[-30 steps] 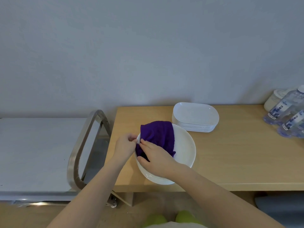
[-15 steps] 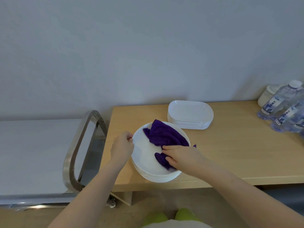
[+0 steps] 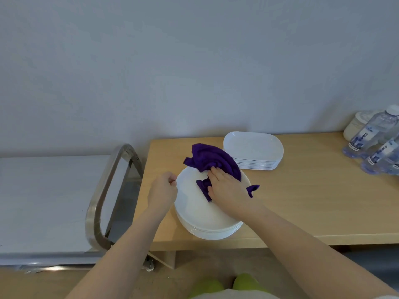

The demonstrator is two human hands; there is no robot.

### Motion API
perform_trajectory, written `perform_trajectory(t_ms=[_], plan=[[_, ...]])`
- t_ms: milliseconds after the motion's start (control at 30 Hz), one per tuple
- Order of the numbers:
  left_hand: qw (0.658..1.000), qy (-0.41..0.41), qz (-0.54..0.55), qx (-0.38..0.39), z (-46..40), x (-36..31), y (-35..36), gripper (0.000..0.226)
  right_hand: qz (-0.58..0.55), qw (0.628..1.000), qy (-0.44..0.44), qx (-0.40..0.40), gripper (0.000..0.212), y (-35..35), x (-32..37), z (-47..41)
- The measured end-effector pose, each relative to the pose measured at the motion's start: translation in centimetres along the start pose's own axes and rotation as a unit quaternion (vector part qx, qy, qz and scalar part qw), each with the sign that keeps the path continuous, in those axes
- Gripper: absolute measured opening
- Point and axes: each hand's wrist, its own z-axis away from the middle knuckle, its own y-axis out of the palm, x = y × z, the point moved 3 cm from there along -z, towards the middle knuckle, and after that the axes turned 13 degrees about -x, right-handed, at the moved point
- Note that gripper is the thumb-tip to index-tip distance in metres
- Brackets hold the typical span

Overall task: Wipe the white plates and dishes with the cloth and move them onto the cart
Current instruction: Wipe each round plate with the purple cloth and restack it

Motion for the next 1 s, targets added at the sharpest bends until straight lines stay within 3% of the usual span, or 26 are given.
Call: perform_trajectory(t_ms=[300,467,733,1000], plan=[[1.000,-0.009,0.002,0.001,0.0,0.3,0.2,0.021,-0.056,0.991,-0.120,-0.010,0.051,0.5,3.6,-1.2],[1.000,-0.014,0.007,0.006,0.1,0.3,0.2,0.018,-0.013,0.997,-0.072,-0.011,0.056,0.9,2.0,-1.4],[1.000,-0.013,0.005,0.003,0.3,0.2,-0.1,0.017,0.150,0.988,-0.024,-0.034,0.057,0.0,-2.1,0.4],[1.000,-0.015,0.008,0.003,0.4,0.1,-0.1,0.018,0.150,0.985,0.076,-0.048,0.064,-2.6,-3.1,2.0]])
